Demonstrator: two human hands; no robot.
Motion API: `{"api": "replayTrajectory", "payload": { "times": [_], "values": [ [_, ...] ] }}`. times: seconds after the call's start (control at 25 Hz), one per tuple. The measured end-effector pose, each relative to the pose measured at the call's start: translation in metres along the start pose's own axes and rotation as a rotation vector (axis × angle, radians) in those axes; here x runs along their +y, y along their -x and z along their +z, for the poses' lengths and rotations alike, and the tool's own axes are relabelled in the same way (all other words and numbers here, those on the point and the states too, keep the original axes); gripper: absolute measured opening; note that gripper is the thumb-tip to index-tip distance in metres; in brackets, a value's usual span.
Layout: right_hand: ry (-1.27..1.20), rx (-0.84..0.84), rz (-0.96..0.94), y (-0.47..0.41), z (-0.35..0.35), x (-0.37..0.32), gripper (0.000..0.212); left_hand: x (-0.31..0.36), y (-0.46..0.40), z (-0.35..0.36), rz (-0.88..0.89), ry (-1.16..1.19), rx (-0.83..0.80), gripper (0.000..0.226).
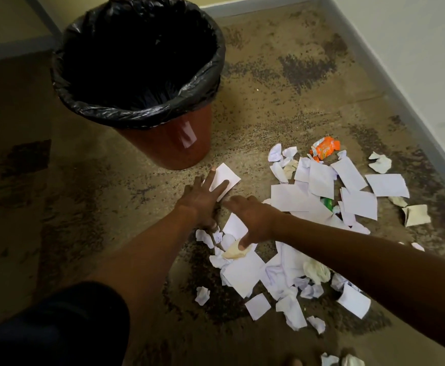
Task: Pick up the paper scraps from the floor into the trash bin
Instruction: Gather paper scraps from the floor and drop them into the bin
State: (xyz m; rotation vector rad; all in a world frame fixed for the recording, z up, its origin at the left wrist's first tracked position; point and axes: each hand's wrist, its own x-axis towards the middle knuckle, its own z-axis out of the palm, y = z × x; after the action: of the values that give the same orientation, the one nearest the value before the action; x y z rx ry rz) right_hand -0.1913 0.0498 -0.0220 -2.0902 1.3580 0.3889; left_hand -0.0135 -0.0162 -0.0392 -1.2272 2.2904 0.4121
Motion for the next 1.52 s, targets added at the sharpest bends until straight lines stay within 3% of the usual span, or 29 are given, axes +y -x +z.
{"api": "replayTrajectory", "payload": {
  "times": [0.12, 0.24, 0.44, 0.68, 0.8, 0.88, 1.0, 1.12, 1.28, 1.52],
  "values": [
    [0.101, -0.048, -0.01, 0.003, 0.008, -0.007, 0.119, -0.002, -0.005, 0.008, 0.017, 0.014, -0.093, 0.122],
    [0.167, -0.045, -0.02, 0.008, 0.021, -0.013, 0.12, -0.001, -0.005, 0.011, 0.035, 0.086, -0.086, 0.107],
    [0.315, 0.045, -0.059, 0.016, 0.047, -0.018, 0.108, 0.006, 0.019, 0.015, 0.061, 0.107, -0.097, 0.093],
    [0.321, 0.114, -0.074, 0.024, 0.043, -0.022, 0.09, 0.021, 0.057, 0.024, 0.086, 0.146, -0.216, 0.122],
    [0.298, 0.147, -0.047, 0.027, 0.04, -0.028, 0.081, 0.036, 0.074, 0.036, 0.063, 0.051, -0.203, 0.131],
    [0.263, 0.146, -0.038, 0.029, 0.036, -0.03, 0.071, 0.048, 0.08, 0.045, 0.035, -0.05, -0.155, 0.118],
    [0.222, 0.13, -0.024, 0.029, 0.03, -0.028, 0.054, 0.062, 0.083, 0.046, 0.018, -0.108, -0.041, 0.072],
    [0.213, 0.13, -0.001, 0.026, 0.029, -0.023, 0.045, 0.07, 0.083, 0.038, 0.029, -0.078, 0.041, 0.045],
    [0.208, 0.184, 0.036, 0.02, 0.028, -0.019, 0.045, 0.073, 0.079, 0.029, 0.005, -0.004, 0.129, 0.031],
    [0.033, 0.331, 0.069, 0.013, 0.004, -0.012, 0.031, 0.06, 0.067, 0.014, -0.133, 0.393, 0.283, 0.016]
  ]
}}
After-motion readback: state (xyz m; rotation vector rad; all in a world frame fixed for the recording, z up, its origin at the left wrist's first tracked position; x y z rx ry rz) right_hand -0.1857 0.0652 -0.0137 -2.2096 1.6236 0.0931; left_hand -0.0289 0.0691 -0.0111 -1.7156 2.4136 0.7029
